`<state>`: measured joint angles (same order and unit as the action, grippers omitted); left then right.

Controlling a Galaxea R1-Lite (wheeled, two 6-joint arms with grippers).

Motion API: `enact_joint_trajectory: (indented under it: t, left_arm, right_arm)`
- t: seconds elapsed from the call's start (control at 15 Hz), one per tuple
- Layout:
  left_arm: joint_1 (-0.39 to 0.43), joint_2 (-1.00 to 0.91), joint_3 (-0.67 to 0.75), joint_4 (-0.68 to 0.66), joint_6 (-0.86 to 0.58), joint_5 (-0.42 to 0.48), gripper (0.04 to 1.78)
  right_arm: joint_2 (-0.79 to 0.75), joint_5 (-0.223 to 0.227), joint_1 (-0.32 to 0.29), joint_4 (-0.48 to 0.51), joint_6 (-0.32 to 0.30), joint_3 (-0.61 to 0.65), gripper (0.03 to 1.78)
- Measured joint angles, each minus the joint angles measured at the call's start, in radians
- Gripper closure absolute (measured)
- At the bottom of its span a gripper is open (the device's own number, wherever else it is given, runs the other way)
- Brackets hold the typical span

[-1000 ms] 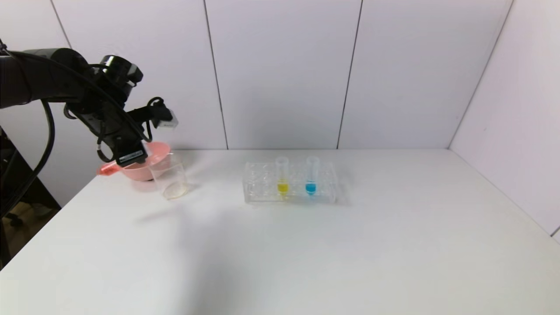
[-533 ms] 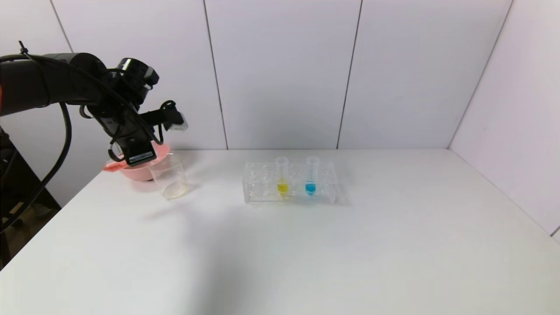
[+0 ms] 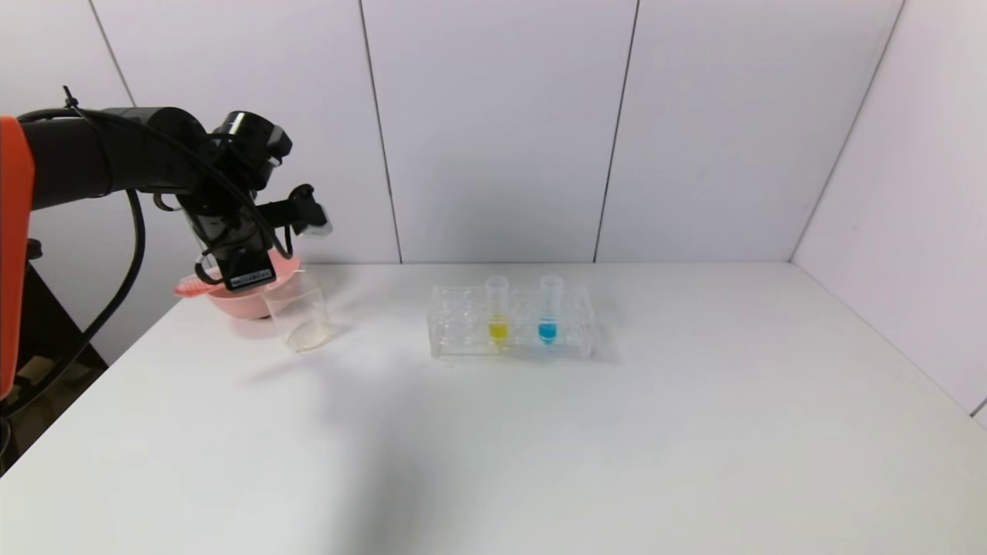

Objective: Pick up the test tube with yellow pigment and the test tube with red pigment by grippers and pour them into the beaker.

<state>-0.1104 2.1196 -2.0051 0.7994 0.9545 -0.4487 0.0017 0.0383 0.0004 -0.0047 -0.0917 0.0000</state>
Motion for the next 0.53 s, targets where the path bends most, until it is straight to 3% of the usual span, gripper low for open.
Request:
enact_joint_trajectory:
  t: [0.53]
  left_arm:
    - [-0.032, 0.040, 0.009, -0.006, 0.033, -0.128, 1.39]
  right_arm:
    - [0.000, 0.000, 0.000, 0.000, 0.000, 0.000, 0.10]
